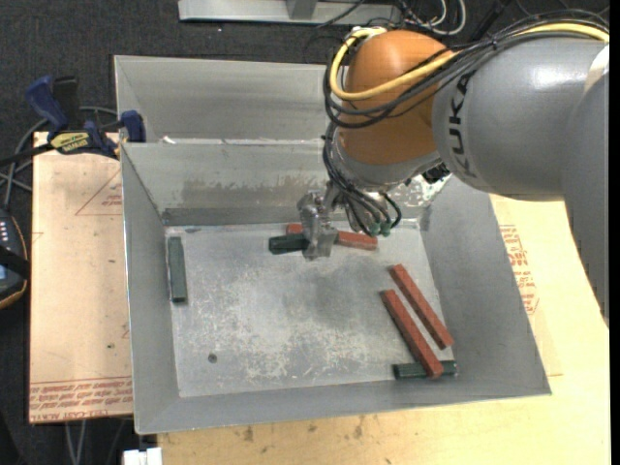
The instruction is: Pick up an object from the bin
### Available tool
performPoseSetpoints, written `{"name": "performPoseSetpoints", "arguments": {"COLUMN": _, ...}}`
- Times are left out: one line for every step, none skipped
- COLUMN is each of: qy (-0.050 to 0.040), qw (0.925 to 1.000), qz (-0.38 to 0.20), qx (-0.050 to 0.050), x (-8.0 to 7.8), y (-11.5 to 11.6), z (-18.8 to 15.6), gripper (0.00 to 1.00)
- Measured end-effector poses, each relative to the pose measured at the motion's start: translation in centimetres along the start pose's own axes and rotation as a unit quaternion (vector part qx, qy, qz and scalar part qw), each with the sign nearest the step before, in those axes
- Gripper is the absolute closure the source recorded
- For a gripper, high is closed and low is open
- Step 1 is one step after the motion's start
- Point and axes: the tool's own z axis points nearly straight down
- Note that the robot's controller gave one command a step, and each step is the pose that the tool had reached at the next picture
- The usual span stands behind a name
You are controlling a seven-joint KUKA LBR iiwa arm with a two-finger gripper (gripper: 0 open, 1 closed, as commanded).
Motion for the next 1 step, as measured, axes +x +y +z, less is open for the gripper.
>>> {"name": "performPoseSetpoints", "arguments": {"qy": 0.0007, "qw": 0.9793, "qz": -0.203, "qx": 0.0, "x": -1.19, "y": -0.47, "z": -12.82, "gripper": 1.0}}
